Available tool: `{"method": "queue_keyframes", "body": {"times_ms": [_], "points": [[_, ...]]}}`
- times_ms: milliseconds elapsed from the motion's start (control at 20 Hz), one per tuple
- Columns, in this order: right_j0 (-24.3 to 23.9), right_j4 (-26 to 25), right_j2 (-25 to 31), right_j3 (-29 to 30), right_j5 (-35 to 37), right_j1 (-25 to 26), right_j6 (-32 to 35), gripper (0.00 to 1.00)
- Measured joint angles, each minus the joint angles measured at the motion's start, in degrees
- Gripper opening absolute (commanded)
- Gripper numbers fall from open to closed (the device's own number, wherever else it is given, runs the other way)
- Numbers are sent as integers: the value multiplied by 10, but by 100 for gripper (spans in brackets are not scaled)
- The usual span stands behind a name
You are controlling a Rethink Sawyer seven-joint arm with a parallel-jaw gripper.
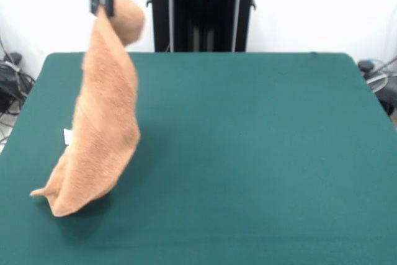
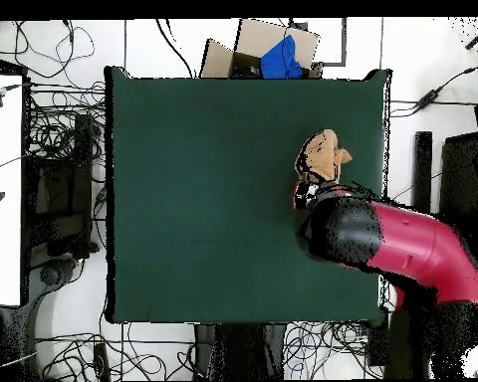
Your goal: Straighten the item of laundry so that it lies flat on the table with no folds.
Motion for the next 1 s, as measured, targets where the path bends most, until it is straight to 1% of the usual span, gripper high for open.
{"method": "queue_keyframes", "body": {"times_ms": [50,100,250,450,600,800,1000], "points": [[4,1,-2,2,-5,1,2,0],[25,8,-15,12,-26,9,12,0],[47,17,-27,22,-50,18,29,0],[96,44,-56,43,-99,42,76,0],[118,56,-69,52,-123,54,102,0],[138,68,-85,58,-148,68,124,0],[159,80,-101,68,-189,86,139,0]]}}
